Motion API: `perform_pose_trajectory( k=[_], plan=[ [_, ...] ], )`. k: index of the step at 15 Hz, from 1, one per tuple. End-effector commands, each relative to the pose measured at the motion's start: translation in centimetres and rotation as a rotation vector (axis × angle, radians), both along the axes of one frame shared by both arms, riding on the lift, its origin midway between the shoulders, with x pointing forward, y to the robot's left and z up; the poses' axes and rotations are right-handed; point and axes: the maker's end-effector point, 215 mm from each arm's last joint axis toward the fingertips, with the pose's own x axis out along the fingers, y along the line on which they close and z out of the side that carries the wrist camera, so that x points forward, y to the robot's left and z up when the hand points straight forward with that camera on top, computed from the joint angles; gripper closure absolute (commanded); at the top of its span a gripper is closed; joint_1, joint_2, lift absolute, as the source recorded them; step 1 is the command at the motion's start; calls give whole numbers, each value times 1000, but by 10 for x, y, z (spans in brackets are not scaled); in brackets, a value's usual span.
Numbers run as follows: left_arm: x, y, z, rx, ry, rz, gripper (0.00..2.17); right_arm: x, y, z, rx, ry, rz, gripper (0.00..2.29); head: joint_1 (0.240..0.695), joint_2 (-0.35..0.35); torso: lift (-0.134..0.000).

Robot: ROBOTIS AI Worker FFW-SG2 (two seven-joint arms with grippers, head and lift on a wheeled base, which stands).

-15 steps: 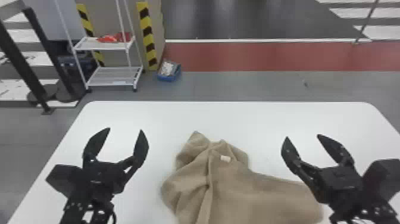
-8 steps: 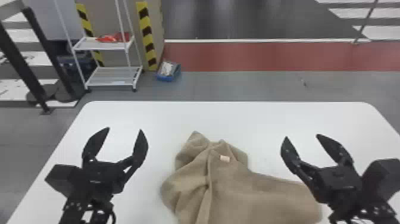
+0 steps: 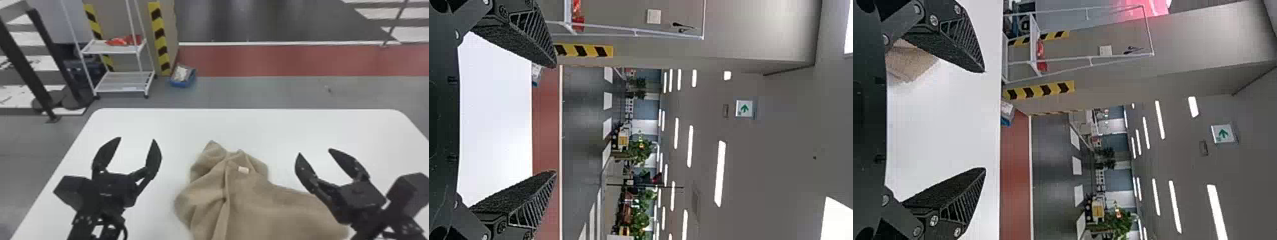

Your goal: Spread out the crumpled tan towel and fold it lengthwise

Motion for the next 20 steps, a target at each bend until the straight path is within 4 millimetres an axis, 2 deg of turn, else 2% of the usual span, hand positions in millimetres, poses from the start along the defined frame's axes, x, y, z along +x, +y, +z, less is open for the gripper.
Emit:
perform_pose_trajectory(
  k=[1, 2, 5, 7, 9, 13, 15, 18, 19, 20],
  plan=[
    [1, 0, -3, 0, 4, 0, 137, 1, 20, -11, 20, 23, 37, 221, 695, 70, -124],
    [2, -1, -7, 2, 11, -5, 137, 5, 42, -23, 32, 52, 76, 221, 695, 75, -124],
    [2, -1, -10, 1, 17, -8, 140, 16, 96, -37, 43, 109, 180, 286, 695, 111, -124],
    [2, -1, -10, 1, 16, -11, 140, 24, 135, -54, 5, 164, 255, 286, 695, 165, -124],
    [0, 5, -7, -9, 9, -15, 140, 27, 158, -76, -25, 217, 293, 289, 695, 202, -124],
    [-3, 13, -7, -13, -2, -30, 140, 35, 173, -97, -80, 252, 325, 299, 695, 253, -124],
    [-3, 16, -7, -10, -4, -29, 140, 38, 178, -105, -112, 262, 335, 464, 695, 271, -124],
    [-2, 16, -6, -9, -6, -33, 140, 36, 187, -112, -138, 284, 356, 488, 695, 282, -124],
    [-1, 16, -5, -9, -7, -33, 140, 35, 189, -115, -144, 295, 360, 637, 695, 285, -124],
    [-1, 16, -4, -10, -9, -35, 140, 32, 190, -116, -145, 296, 361, 674, 695, 290, -124]
  ],
)
